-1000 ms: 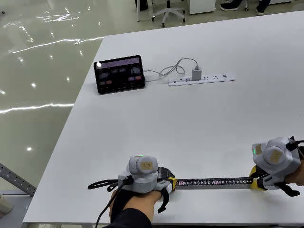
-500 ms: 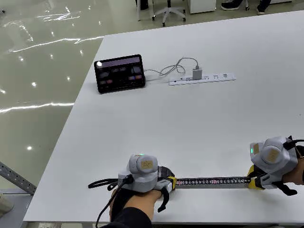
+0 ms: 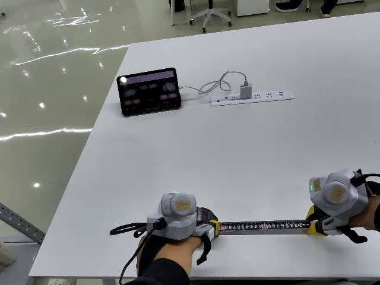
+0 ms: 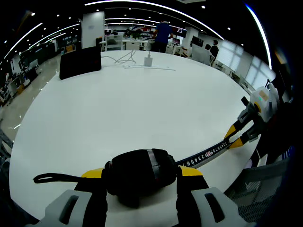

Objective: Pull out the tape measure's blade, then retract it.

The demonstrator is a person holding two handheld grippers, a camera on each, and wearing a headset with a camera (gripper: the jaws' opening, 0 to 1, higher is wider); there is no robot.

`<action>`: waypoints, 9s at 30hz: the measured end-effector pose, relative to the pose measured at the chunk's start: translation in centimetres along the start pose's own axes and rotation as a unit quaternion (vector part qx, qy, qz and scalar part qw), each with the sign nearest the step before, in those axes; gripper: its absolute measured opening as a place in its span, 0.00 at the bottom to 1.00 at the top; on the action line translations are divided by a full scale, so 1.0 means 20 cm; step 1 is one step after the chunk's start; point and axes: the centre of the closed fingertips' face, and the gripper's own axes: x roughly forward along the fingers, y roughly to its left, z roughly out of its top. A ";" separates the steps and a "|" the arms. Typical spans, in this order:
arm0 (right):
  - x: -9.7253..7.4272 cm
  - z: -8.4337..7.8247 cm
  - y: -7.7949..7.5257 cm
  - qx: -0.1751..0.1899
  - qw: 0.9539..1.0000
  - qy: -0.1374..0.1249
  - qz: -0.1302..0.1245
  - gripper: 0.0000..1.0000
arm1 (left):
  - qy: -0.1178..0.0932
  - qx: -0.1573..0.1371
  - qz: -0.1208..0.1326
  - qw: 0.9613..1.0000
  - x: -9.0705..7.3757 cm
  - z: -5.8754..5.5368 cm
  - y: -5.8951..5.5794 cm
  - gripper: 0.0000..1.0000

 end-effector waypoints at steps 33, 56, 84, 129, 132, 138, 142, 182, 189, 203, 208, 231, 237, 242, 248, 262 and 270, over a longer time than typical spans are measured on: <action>0.03 0.07 0.01 -0.002 1.000 -0.006 0.000 0.11 | -0.001 0.000 -0.001 1.000 0.00 0.00 0.00 0.54; 0.06 0.12 0.03 -0.005 1.000 -0.013 0.001 0.11 | -0.002 0.000 -0.002 1.000 0.00 0.00 0.00 0.54; 0.08 0.18 0.03 -0.008 1.000 -0.020 0.004 0.11 | -0.003 0.000 -0.002 1.000 0.00 0.00 0.00 0.54; 0.12 0.27 0.05 -0.001 0.999 -0.039 0.001 0.11 | -0.003 -0.001 -0.003 1.000 0.00 0.00 0.00 0.54; 0.12 0.27 0.05 -0.003 0.999 -0.038 0.002 0.11 | -0.003 -0.001 -0.003 1.000 0.00 0.00 0.00 0.54; 0.13 0.28 0.06 -0.017 0.999 -0.042 0.003 0.10 | -0.003 -0.001 -0.003 1.000 0.00 0.00 0.00 0.55; 0.14 0.30 0.06 -0.011 0.999 -0.046 0.003 0.11 | -0.003 -0.001 -0.003 1.000 0.00 0.00 0.00 0.55; 0.16 0.36 0.07 -0.010 0.998 -0.056 0.004 0.11 | -0.004 -0.002 -0.003 1.000 0.00 0.00 0.00 0.55; 0.16 0.37 0.07 -0.011 0.998 -0.057 0.004 0.11 | -0.004 -0.002 -0.004 1.000 0.00 0.00 0.00 0.55; 0.17 0.38 0.08 -0.013 0.997 -0.069 0.006 0.11 | -0.005 -0.002 -0.004 1.000 0.00 0.00 0.00 0.55; 0.18 0.39 0.08 -0.017 0.997 -0.069 0.006 0.11 | -0.005 -0.002 -0.004 1.000 0.00 0.00 0.00 0.55; 0.19 0.43 0.09 -0.021 0.997 -0.071 0.008 0.11 | -0.005 -0.003 -0.004 1.000 0.00 0.00 0.00 0.55; 0.20 0.44 0.09 -0.022 0.997 -0.072 0.007 0.11 | -0.005 -0.003 -0.005 1.000 0.00 0.00 0.00 0.55; 0.20 0.45 0.09 -0.024 0.997 -0.072 0.007 0.11 | -0.005 -0.003 -0.004 1.000 0.00 0.00 0.00 0.55; 0.20 0.46 0.09 -0.023 0.997 -0.073 0.008 0.11 | -0.005 -0.003 -0.004 1.000 0.00 0.00 0.00 0.55; 0.22 0.48 0.10 -0.027 0.997 -0.073 0.010 0.11 | -0.006 -0.003 -0.004 1.000 0.00 0.00 0.00 0.55; 0.22 0.49 0.10 -0.027 0.997 -0.074 0.012 0.11 | -0.006 -0.003 -0.005 1.000 0.00 0.00 0.00 0.55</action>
